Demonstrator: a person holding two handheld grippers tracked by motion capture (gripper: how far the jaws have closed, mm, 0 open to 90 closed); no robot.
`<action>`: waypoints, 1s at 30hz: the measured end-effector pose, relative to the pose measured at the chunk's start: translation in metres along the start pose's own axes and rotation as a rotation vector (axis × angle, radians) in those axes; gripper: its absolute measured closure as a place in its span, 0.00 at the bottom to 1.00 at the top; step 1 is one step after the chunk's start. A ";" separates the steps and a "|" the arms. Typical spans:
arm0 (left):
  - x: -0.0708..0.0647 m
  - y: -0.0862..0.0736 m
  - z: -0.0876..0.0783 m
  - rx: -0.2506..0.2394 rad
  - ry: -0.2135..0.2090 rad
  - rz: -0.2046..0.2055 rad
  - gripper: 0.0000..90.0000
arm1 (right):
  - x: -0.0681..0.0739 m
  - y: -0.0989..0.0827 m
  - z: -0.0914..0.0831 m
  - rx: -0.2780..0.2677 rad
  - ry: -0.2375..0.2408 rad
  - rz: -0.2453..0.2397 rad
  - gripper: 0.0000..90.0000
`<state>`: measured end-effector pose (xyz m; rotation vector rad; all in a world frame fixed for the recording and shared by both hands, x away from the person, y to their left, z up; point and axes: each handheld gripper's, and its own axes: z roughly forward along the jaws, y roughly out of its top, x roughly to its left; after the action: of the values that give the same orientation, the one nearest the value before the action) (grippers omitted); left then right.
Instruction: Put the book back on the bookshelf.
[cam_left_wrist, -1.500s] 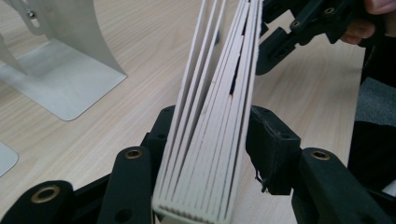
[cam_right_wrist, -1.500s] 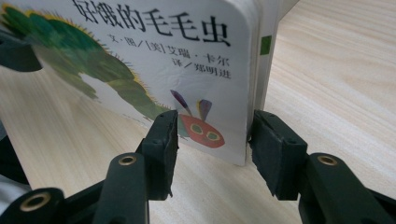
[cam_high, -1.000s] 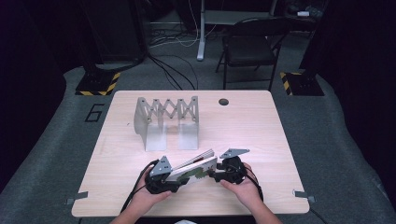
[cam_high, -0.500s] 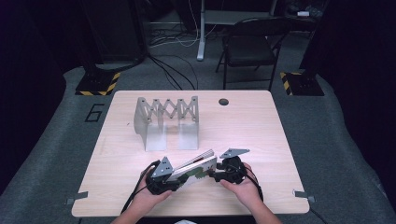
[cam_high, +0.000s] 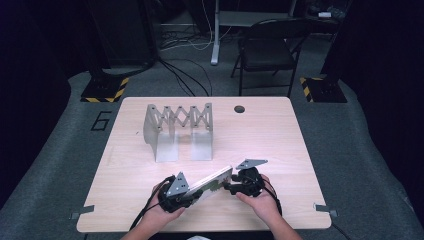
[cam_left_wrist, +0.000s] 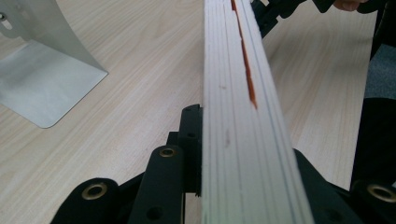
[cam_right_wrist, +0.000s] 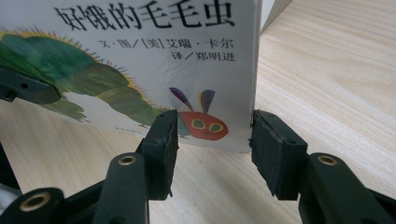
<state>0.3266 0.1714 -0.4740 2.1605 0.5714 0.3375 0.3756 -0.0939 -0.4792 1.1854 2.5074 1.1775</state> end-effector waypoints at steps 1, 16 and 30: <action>-0.001 0.000 0.000 0.000 -0.002 -0.001 0.84 | 0.000 0.000 0.000 0.000 0.001 0.000 0.57; -0.008 0.003 0.000 0.007 0.030 -0.004 0.84 | -0.001 -0.001 0.002 0.003 0.001 0.001 0.57; -0.010 0.006 -0.007 -0.009 0.038 0.002 0.84 | -0.002 -0.002 0.002 0.005 0.009 0.012 0.58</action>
<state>0.3168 0.1683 -0.4654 2.1497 0.5883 0.3820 0.3763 -0.0953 -0.4825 1.2012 2.5146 1.1827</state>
